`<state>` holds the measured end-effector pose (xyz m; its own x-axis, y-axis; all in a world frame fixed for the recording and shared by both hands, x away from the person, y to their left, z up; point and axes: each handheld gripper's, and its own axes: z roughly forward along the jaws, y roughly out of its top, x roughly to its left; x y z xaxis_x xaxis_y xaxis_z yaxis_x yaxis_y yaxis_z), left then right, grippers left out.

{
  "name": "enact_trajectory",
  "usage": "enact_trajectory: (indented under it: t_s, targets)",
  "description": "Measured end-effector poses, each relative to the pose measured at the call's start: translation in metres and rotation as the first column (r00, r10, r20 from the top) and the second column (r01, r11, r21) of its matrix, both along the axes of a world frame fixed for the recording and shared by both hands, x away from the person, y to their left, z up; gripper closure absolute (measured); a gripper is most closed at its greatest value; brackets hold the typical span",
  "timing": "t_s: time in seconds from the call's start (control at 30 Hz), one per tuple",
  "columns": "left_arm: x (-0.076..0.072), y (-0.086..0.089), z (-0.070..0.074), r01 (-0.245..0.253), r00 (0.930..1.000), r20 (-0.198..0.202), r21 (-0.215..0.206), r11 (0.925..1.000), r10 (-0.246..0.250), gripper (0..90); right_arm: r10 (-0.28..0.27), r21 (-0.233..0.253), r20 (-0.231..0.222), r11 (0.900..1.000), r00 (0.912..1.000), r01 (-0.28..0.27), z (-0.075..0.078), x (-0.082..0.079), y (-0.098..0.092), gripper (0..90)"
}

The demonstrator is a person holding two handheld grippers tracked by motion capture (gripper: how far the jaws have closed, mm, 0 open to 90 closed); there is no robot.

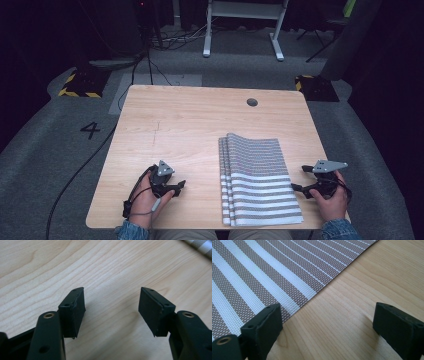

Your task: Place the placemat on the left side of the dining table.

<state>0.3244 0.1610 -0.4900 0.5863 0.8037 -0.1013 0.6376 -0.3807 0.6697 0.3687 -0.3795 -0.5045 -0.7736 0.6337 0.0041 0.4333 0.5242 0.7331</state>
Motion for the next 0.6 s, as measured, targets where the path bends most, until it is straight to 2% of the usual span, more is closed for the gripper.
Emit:
enact_trajectory:
  t_s: [0.07, 0.1, 0.17, 0.2, 0.47, 0.6]
  targets:
    - [-0.003, 0.002, 0.014, 0.002, 0.9999, 0.014, -0.033, 0.9995, -0.002, 38.0, 0.000, 0.001, -0.001, 1.000, 1.0000, 0.000, 0.000, 0.000, 0.000, 9.0]
    - [-0.004, 0.003, 0.020, 0.006, 0.9996, 0.027, -0.038, 0.9993, -0.005, 38.0, 0.001, -0.005, -0.001, 1.000, 1.0000, -0.001, 0.000, 0.000, 0.000, 9.0]
    - [-0.005, 0.003, 0.024, 0.012, 0.9995, 0.031, -0.048, 0.9988, -0.011, 37.9, 0.002, -0.006, 0.000, 1.000, 1.0000, -0.002, 0.000, 0.000, 0.000, 9.0]
    - [-0.007, 0.002, 0.033, 0.025, 0.9986, 0.048, -0.053, 0.9983, -0.022, 37.4, 0.002, -0.006, 0.001, 1.000, 1.0000, -0.002, 0.000, 0.000, 0.000, 9.0]
    - [-0.010, -0.008, 0.054, 0.085, 0.9933, 0.083, -0.065, 0.9942, -0.080, 35.9, 0.002, -0.006, 0.000, 1.000, 1.0000, -0.002, 0.000, 0.000, 0.000, 9.0]
    - [-0.011, -0.022, 0.061, 0.135, 0.9874, 0.096, -0.086, 0.9872, -0.126, 35.3, 0.001, -0.006, 0.000, 1.000, 1.0000, -0.001, 0.000, 0.000, 0.000, 9.0]
